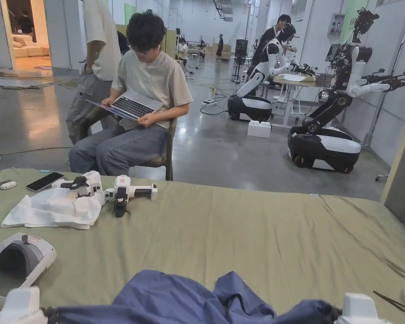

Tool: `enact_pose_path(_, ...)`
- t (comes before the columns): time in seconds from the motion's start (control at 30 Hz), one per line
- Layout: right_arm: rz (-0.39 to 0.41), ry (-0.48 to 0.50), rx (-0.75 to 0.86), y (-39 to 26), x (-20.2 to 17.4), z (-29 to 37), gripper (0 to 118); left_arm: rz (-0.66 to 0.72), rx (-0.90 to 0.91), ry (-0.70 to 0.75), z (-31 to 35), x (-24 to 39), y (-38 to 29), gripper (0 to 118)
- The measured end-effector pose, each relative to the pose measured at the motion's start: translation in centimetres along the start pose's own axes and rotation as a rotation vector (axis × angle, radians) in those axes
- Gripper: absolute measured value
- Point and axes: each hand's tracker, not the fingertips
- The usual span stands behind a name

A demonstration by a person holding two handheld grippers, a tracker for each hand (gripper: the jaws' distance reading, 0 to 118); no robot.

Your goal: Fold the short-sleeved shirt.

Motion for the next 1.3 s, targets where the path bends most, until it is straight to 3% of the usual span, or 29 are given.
enact_pose_path(0.2, 0.026, -0.022, -0.054, -5.2, 0.2, 2.2, 4, 0.047, -0.068, 0.012, 2.8, -1.1, -6.8, 0)
enact_pose_path(0.5, 0.013, -0.064, -0.093, -7.5, 0.1, 2.7, 5, 0.002, -0.171, 0.023, 2.8, 0.5, -10.6, 0)
enact_pose_path(0.6, 0.024, -0.075, -0.085, -7.7, -0.4, 2.5, 14, 0.007, -0.177, 0.015, 2.2, 1.1, -10.5, 2)
enact_pose_path(0.67, 0.028, -0.096, -0.065, -7.1, -1.0, 3.1, 44, -0.014, -0.166, 0.023, 1.9, 1.7, -10.0, 23)
enact_pose_path(0.73, 0.024, -0.082, -0.002, -6.1, -1.8, 3.8, 70, -0.054, -0.121, 0.011, 2.1, 2.8, -9.1, 57)
enact_pose_path(0.8, 0.032, -0.058, 0.061, -4.9, -2.8, 4.8, 74, -0.105, -0.062, -0.003, 2.4, 4.0, -7.8, 68)
enact_pose_path(1.13, 0.010, 0.010, 0.401, 1.6, -9.5, 8.8, 70, -0.173, 0.346, -0.038, 7.2, 12.1, -0.4, 66)
enact_pose_path(1.2, 0.007, 0.000, 0.461, 2.3, -10.5, 9.5, 57, -0.187, 0.437, -0.009, 8.6, 13.4, 0.4, 57)
enact_pose_path(1.3, -0.011, -0.008, 0.514, 3.2, -11.5, 10.3, 15, -0.207, 0.541, 0.021, 10.1, 14.8, 1.4, 29)
